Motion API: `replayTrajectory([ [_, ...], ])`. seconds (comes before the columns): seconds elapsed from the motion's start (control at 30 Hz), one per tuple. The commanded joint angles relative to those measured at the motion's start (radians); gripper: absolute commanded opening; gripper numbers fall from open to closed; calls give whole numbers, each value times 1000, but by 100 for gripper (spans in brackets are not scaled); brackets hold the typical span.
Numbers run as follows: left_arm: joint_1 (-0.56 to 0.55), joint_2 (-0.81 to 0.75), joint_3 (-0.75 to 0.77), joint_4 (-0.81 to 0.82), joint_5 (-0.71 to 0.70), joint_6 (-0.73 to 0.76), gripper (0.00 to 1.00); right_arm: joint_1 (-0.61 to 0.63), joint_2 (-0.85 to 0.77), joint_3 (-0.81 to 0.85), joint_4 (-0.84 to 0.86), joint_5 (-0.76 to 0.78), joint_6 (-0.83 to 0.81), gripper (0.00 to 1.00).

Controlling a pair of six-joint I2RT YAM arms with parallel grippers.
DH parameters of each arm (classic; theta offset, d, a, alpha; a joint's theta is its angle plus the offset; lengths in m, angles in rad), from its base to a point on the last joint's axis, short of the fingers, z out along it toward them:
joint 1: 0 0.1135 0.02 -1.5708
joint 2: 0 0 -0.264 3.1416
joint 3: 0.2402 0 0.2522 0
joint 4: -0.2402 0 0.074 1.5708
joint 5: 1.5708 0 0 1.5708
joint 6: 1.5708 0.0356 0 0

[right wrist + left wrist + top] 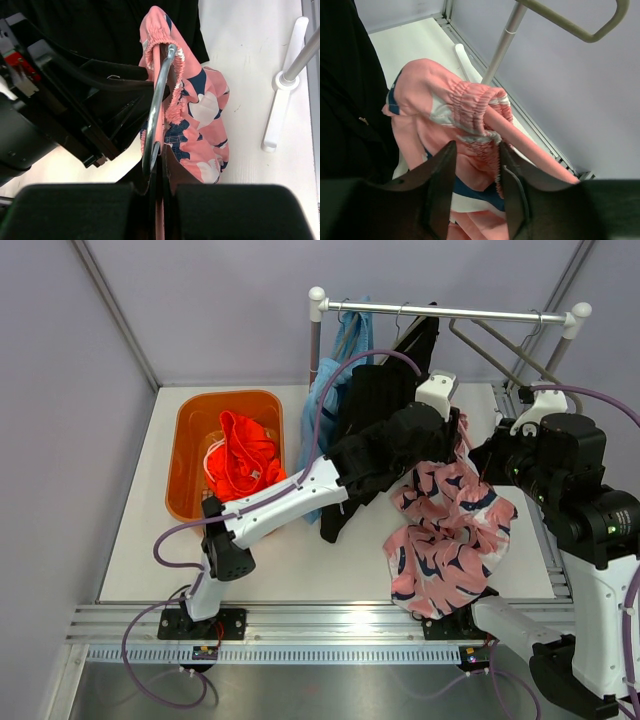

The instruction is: Remove the shorts from the hanger

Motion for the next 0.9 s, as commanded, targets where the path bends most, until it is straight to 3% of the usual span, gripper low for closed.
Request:
replayTrajectory([
  [0.0, 24, 15, 43, 11, -3, 8, 38, 7, -17, 46, 30, -43, -10, 0],
  [0.1, 28, 16, 42, 15, -12, 14, 32, 6, -22, 43, 23, -48, -5, 0],
  [0.23, 51, 15, 46, 15, -52, 29, 0, 6, -37, 40, 0, -48, -11, 0],
  [0.6, 168, 19, 54, 51, -76, 71, 0, 6, -100, 19, -35, -161, -10, 0],
  [0.87, 189, -5, 37, 124, -113, 138, 0, 6, -129, -30, -36, -160, -5, 0],
])
